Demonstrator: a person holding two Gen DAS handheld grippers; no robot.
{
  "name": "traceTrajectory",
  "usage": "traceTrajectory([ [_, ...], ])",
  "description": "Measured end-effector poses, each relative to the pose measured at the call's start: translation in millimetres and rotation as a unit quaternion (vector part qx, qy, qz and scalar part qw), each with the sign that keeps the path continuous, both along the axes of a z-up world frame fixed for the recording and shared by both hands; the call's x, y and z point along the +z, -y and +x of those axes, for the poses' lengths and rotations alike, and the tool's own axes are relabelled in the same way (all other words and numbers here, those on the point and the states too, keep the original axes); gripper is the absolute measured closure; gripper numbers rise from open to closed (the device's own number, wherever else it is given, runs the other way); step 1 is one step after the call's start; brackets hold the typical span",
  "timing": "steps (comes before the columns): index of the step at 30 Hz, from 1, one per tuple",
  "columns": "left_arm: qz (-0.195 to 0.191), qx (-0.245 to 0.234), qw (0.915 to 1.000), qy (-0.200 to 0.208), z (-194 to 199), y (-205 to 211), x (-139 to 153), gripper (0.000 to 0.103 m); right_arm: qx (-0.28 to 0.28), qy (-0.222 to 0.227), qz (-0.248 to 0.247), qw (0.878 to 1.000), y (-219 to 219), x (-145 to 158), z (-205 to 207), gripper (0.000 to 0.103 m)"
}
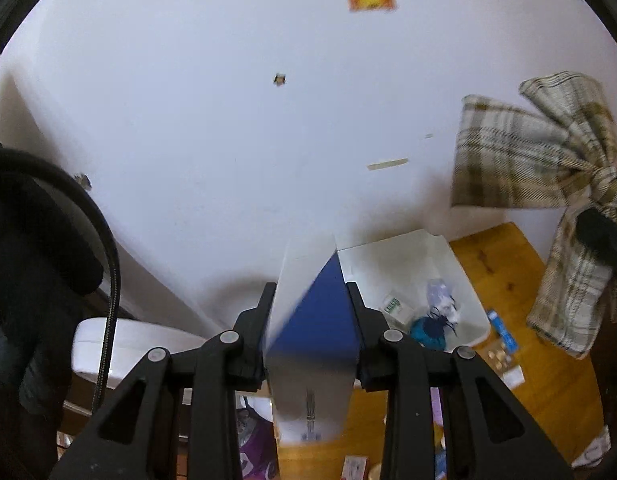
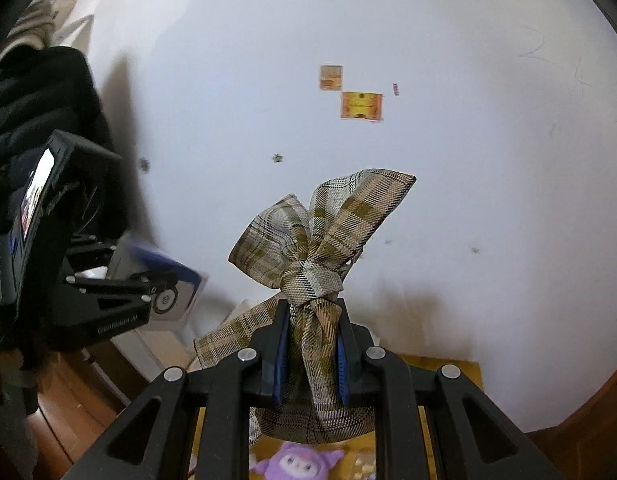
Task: Organize objects
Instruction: 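Carry the HP box and plaid bow up over the white tray, then lower the HP box and plaid bow into the tray and open both grippers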
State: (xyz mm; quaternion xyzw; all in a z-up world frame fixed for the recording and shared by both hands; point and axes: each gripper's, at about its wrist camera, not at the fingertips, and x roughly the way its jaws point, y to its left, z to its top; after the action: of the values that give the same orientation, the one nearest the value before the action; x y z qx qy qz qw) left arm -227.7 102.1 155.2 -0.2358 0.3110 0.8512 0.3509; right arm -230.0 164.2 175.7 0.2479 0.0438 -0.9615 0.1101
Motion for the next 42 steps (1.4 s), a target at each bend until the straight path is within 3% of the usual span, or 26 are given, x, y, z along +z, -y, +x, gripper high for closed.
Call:
traceTrajectory([
  [4, -0.029, 0.030, 0.9991, 0.007, -24, -16, -38, 0.068, -0.033, 0.026, 0.009, 0.999, -6, -29, -44, 0.083],
  [7, -0.061, 0.050, 0.9965, 0.027, -55, -35, -83, 0.068, -0.049, 0.063, 0.003, 0.997, -12, -62, -80, 0.083],
  [10, -0.084, 0.059, 0.9941, 0.036, -56, -55, -111, 0.068, -0.060, 0.097, 0.010, 0.993, -15, -106, -111, 0.083],
  [17, -0.135, 0.064, 0.9880, 0.039, -75, -92, -178, 0.068, -0.064, 0.168, 0.014, 0.984, -21, -193, -158, 0.083],
  [22, -0.160, 0.077, 0.9833, 0.039, -83, -100, -207, 0.068, -0.045, 0.207, 0.002, 0.977, -19, -232, -166, 0.080],
  [25, -0.164, 0.078, 0.9822, 0.047, -87, -99, -213, 0.066, -0.032, 0.223, -0.009, 0.974, -16, -244, -161, 0.078],
  [27, -0.157, 0.076, 0.9831, 0.057, -87, -96, -213, 0.065, -0.024, 0.219, -0.009, 0.975, -15, -245, -156, 0.070],
  [28, -0.152, 0.073, 0.9839, 0.061, -86, -95, -211, 0.059, -0.020, 0.216, -0.008, 0.976, -14, -243, -156, 0.065],
  [30, -0.141, 0.066, 0.9861, 0.059, -81, -92, -206, 0.040, -0.013, 0.203, -0.011, 0.979, -14, -237, -148, 0.040],
  [31, -0.135, 0.063, 0.9874, 0.053, -79, -90, -202, 0.027, -0.012, 0.197, -0.011, 0.980, -17, -234, -144, 0.038],
  [32, -0.129, 0.060, 0.9888, 0.045, -75, -88, -197, 0.023, -0.008, 0.189, -0.013, 0.982, -16, -230, -140, 0.037],
  [42, -0.090, 0.033, 0.9954, 0.000, -33, -65, -149, 0.023, 0.021, 0.163, -0.024, 0.986, -9, -201, -99, 0.037],
])
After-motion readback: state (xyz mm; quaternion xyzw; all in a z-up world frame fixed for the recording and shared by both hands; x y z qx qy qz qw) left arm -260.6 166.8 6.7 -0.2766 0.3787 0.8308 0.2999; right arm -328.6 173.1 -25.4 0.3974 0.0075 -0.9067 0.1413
